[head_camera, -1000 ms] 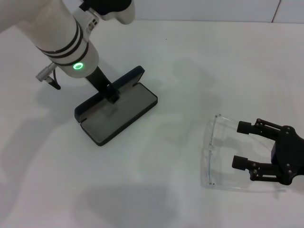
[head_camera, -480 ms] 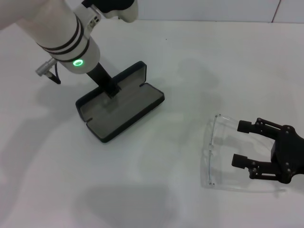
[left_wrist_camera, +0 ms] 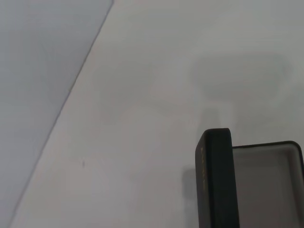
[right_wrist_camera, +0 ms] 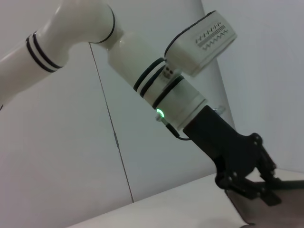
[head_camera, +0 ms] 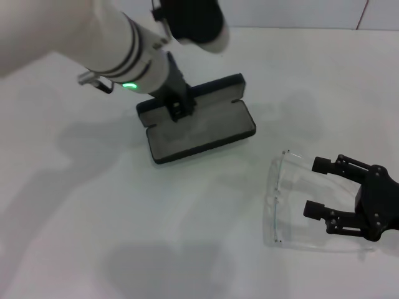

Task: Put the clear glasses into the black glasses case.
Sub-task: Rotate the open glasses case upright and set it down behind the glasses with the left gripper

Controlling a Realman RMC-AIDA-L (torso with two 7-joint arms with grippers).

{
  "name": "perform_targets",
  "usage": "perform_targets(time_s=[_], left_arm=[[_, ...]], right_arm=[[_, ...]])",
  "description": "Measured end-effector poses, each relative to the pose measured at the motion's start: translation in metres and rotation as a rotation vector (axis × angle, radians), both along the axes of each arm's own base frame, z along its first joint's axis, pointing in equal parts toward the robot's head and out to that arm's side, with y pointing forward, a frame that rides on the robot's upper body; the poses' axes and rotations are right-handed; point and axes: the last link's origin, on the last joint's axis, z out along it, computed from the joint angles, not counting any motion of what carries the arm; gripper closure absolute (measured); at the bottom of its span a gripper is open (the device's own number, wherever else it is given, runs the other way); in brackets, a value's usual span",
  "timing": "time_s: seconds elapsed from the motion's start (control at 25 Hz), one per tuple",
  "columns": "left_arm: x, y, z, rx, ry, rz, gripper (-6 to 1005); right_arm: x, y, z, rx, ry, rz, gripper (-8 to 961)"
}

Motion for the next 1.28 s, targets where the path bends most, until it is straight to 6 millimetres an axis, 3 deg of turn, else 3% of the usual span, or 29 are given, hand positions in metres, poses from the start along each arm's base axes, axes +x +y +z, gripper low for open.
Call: perform_targets(time_s=[0.36,0.72,1.28], left_arm=[[0.002,-0.014,-0.025,-0.1,0.118,-0.28,794],[0.012,-0.013,-0.026,-0.113,0.086,-0.278,789],[0.006,-0.01,-0.024,-0.111,0.092,-0.244,780]], right_arm=[[0.001,-0.003,-0.002,0.004,0.026,-0.019,91],[0.001,-0.004,-0.003,0.006,0.031,-0.018,91],[-0.002,0.001,-0.003,0.007,0.028,-0.005,93]])
